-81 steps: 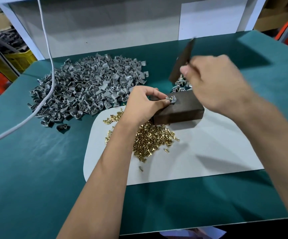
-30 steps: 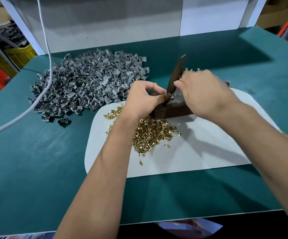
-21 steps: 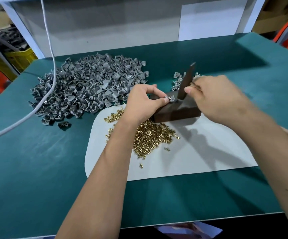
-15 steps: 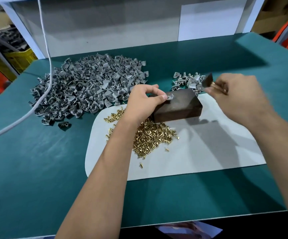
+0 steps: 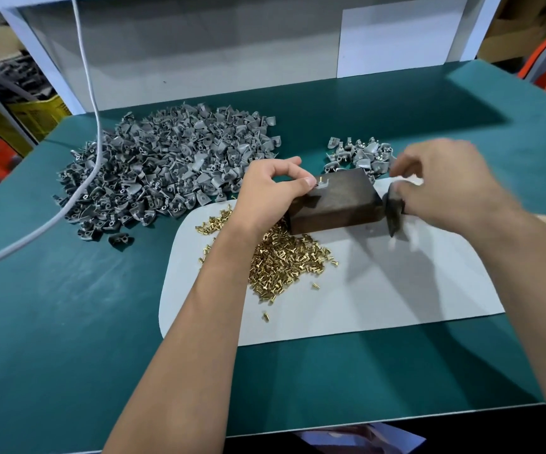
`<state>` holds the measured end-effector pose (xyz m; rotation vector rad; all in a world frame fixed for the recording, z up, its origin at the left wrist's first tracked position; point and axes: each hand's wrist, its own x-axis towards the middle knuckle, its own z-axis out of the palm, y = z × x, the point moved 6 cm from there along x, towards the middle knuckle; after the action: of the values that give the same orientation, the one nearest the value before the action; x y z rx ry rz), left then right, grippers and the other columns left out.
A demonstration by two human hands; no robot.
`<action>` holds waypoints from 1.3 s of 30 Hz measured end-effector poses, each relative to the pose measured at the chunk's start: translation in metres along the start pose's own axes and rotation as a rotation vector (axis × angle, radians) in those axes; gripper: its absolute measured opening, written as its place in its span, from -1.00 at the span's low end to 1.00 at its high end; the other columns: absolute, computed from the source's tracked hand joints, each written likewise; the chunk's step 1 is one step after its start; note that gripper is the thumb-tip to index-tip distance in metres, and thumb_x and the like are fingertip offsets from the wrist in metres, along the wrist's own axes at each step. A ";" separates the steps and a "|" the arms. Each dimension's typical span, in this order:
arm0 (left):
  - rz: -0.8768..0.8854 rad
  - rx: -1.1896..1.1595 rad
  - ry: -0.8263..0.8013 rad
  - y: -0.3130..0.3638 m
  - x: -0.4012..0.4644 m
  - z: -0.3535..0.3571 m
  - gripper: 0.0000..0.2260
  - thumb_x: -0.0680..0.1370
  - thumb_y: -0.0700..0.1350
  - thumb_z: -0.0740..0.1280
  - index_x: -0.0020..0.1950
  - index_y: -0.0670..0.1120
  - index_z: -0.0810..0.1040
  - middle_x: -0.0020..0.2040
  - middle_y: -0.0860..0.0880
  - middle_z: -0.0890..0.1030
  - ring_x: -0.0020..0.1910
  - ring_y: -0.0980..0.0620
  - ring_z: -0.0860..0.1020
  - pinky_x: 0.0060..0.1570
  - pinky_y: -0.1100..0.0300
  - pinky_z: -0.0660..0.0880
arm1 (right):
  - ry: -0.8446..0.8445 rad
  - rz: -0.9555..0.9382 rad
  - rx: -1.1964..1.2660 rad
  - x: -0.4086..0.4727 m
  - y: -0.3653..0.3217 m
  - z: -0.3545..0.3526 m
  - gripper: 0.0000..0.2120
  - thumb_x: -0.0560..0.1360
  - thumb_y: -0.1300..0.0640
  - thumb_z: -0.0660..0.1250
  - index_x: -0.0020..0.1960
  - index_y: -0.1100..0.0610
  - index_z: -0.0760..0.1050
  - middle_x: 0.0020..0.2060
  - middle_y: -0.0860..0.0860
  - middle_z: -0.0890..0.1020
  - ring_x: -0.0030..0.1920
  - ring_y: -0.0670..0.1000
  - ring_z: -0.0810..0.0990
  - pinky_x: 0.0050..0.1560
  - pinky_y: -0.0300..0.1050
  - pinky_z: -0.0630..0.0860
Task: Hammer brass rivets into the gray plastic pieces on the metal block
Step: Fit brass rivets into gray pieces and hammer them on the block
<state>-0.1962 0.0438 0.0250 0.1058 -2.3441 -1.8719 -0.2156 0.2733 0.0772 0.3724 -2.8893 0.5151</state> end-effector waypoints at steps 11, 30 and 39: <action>0.033 -0.064 -0.013 0.007 -0.001 -0.002 -0.93 0.43 -0.16 0.50 -0.23 0.00 0.73 0.36 -0.07 0.60 0.36 0.08 0.54 0.46 -0.13 0.38 | 0.062 -0.497 -0.010 0.003 -0.076 0.021 -0.78 0.59 -0.09 0.33 0.12 -0.03 0.66 -0.03 -0.01 0.67 0.11 0.15 0.49 0.13 0.20 0.41; -0.149 0.811 0.573 -0.023 0.001 -0.101 -0.77 0.48 -0.21 0.41 0.08 0.01 0.72 0.22 -0.12 0.64 0.30 -0.21 0.49 0.35 -0.05 0.43 | -0.069 -0.357 0.072 0.043 -0.077 0.012 -0.76 0.43 -0.07 0.55 -0.26 0.00 0.56 -0.31 -0.07 0.66 -0.26 -0.03 0.61 -0.12 -0.15 0.53; -0.129 0.736 0.562 -0.017 -0.005 -0.095 -0.77 0.45 -0.25 0.38 0.02 -0.07 0.74 0.12 -0.10 0.70 0.24 -0.15 0.57 0.27 0.00 0.50 | -0.749 -0.888 0.267 -0.066 -0.166 0.080 -0.88 0.34 0.06 0.62 -0.17 -0.01 0.70 -0.38 -0.16 0.65 -0.33 -0.18 0.60 -0.35 -0.34 0.42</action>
<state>-0.1777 -0.0508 0.0287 0.7545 -2.4720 -0.7562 -0.1172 0.1077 0.0413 2.1274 -2.7831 0.6679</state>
